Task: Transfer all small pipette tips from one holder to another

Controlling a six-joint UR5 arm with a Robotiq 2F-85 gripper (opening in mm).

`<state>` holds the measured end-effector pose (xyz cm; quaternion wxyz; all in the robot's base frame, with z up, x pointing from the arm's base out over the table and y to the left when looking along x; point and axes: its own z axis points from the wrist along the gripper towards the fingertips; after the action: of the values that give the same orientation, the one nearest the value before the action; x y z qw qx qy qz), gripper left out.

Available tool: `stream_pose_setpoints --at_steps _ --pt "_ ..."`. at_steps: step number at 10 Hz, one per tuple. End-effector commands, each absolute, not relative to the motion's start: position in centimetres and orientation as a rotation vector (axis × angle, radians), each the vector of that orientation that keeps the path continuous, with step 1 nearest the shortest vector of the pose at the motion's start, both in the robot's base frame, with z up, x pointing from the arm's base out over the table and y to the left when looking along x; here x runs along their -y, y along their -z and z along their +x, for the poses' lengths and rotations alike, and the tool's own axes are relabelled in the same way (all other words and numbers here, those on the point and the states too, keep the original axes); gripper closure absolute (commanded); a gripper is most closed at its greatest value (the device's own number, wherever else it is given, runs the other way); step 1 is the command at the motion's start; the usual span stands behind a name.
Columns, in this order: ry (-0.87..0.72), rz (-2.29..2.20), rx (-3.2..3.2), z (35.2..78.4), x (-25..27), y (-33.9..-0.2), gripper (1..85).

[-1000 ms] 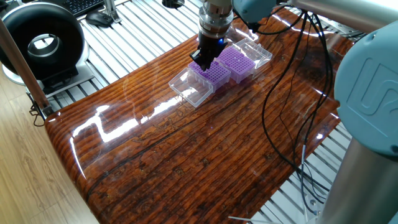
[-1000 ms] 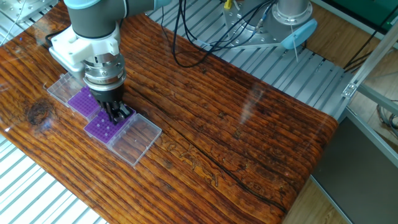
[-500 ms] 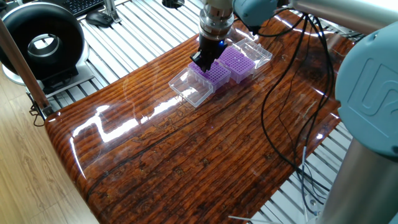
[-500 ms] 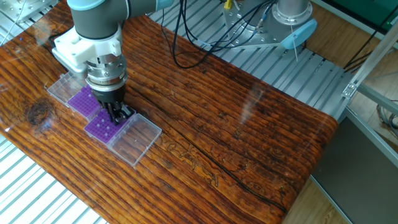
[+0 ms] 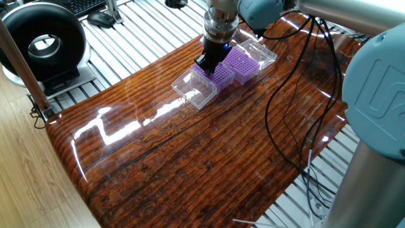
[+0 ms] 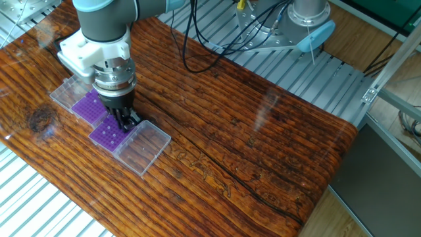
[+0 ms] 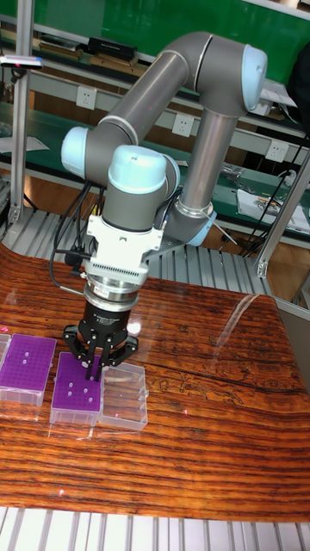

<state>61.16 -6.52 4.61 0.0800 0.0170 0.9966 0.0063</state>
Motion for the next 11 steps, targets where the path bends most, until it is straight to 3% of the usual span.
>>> stream_pose_setpoints --at_steps 1,11 --pt "-0.035 0.052 -2.974 61.15 6.60 -4.45 65.3" --pt "-0.066 0.036 -2.971 60.98 6.79 -4.31 67.7"
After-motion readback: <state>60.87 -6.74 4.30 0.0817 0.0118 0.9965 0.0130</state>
